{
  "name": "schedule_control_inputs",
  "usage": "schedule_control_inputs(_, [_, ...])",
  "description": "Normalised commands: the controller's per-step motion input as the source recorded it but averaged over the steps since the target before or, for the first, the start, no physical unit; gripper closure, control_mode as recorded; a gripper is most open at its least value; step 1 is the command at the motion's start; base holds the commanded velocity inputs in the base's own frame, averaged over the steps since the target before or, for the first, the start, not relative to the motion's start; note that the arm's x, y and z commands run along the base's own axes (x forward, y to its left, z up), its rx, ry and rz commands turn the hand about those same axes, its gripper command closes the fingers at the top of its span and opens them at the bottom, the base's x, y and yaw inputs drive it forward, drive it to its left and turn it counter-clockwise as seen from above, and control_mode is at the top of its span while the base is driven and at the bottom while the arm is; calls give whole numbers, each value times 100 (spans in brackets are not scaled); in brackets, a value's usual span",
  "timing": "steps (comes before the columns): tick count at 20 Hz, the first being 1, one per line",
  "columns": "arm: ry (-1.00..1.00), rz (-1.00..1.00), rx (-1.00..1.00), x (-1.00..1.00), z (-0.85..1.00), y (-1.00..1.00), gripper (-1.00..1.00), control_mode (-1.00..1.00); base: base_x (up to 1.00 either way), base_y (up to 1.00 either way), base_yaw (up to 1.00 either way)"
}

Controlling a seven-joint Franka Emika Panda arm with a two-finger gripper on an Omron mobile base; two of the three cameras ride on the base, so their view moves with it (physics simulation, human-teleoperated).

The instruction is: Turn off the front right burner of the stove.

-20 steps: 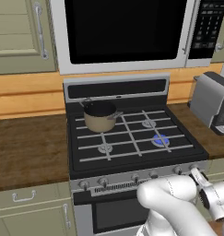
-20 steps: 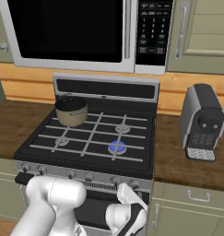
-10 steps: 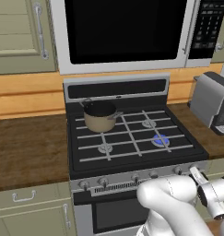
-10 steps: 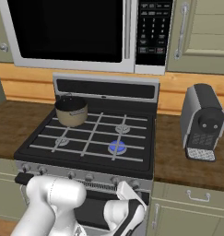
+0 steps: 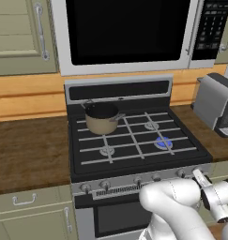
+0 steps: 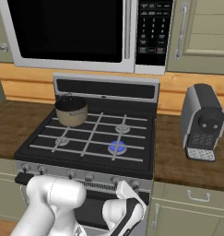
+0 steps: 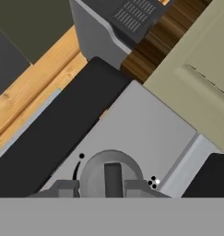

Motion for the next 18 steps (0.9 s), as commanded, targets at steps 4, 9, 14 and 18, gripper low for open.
schedule_control_inputs(4, [4,0,8,1,0,0,100,-100,0,0,0])
schedule_control_inputs(9, [13,-5,22,8,0,0,100,-100,0,0,0])
schedule_control_inputs(14, [8,-16,33,2,0,0,100,-100,0,0,0])
schedule_control_inputs(18, [5,-21,41,0,0,0,100,-100,0,0,0])
